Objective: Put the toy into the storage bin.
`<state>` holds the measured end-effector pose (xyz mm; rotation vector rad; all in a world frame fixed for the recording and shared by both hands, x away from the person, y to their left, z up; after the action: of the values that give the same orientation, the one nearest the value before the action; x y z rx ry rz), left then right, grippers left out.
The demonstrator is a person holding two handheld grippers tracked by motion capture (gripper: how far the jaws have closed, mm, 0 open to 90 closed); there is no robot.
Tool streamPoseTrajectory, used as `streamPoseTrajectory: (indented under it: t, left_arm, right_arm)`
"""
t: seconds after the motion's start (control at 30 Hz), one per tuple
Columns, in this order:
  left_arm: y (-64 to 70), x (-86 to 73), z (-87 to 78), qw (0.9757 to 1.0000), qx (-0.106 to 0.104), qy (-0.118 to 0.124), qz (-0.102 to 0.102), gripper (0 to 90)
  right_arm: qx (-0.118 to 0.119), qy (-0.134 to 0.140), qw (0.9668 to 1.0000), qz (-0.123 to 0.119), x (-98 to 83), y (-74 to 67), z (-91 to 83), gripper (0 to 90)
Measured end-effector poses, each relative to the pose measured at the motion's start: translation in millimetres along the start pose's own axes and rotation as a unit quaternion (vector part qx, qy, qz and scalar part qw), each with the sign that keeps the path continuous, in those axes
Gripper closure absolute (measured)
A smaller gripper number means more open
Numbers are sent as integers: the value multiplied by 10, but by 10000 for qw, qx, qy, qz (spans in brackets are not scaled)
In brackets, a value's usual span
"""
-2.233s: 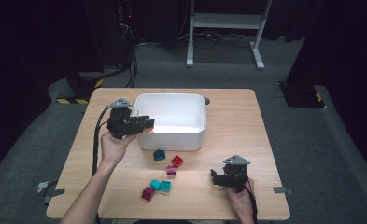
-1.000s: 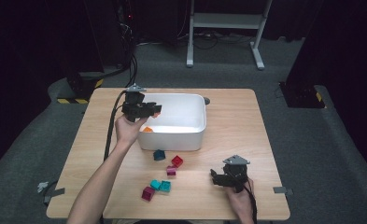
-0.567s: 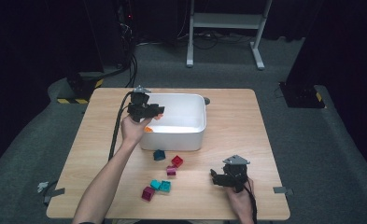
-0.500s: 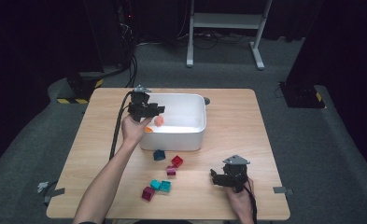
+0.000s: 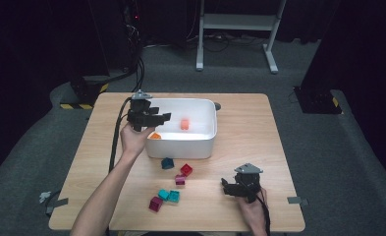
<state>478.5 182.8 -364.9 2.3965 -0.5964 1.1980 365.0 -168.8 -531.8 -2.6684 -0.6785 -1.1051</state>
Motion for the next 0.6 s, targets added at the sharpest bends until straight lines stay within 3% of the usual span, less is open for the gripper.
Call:
streamPoseTrajectory:
  t: [0.33,0.6]
  left_arm:
    - [22,-141,-343,9998,-29,182,114,381]
    - [43,-387,-517,9996,178,172,115,362]
  right_arm:
    - [0,2,10000,2,0,0,0,133]
    - [11,3,10000,-10,0,0,-1,138]
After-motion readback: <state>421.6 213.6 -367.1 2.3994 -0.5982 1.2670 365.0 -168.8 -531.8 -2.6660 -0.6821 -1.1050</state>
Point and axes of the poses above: each handheld gripper's, and its own axes: z roughly forward along the jaws, x roughly out of its top, y roughly to its right, the point moved 1 cm from there along z, roughly forward along the jaws
